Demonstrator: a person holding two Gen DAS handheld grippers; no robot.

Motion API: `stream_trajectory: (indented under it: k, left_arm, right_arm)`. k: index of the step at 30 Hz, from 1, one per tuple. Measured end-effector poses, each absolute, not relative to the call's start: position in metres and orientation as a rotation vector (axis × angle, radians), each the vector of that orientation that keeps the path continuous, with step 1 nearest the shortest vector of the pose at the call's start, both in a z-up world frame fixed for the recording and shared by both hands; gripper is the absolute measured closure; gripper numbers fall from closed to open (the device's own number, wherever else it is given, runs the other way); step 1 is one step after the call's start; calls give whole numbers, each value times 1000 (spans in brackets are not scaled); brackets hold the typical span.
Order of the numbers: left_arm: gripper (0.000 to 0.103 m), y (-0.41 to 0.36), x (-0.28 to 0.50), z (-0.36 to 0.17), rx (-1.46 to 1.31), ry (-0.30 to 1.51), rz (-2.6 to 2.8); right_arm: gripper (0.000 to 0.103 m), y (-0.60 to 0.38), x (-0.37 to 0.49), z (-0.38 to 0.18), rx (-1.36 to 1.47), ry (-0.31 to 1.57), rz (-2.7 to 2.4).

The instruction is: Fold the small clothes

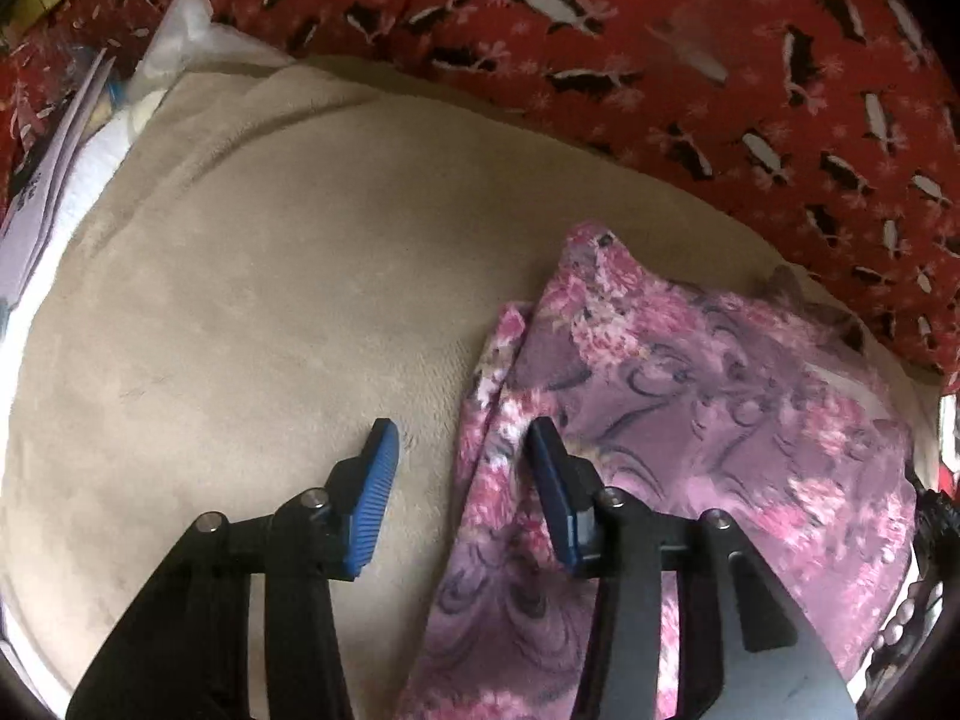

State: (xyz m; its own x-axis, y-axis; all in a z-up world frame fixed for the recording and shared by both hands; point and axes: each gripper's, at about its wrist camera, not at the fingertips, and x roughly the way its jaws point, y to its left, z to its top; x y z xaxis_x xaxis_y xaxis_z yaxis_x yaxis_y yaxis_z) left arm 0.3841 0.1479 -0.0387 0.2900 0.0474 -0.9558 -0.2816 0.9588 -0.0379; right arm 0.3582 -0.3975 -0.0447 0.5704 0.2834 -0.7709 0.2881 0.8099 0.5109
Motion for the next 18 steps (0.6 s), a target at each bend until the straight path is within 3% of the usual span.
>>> stream_trajectory:
  k: [5,8,10,16,18]
  left_arm:
    - [59,154,327,3,-370,1141,52]
    - [50,143,301,-10,-368,1153,48]
    - [49,130,302,-37,-334,1252,60]
    - [48,153,263,-5,-471,1221,18]
    - [48,165,242,1,-536,1214,19]
  right_arm:
    - [86,-380,294,10,601,783,137]
    - [58,-355,258,-7,537,822,170]
    - [58,-340,258,-41,455,1009,119]
    - [58,-319,208,4,368,876,147]
    - [42,-311,201,-13,310,949,121]
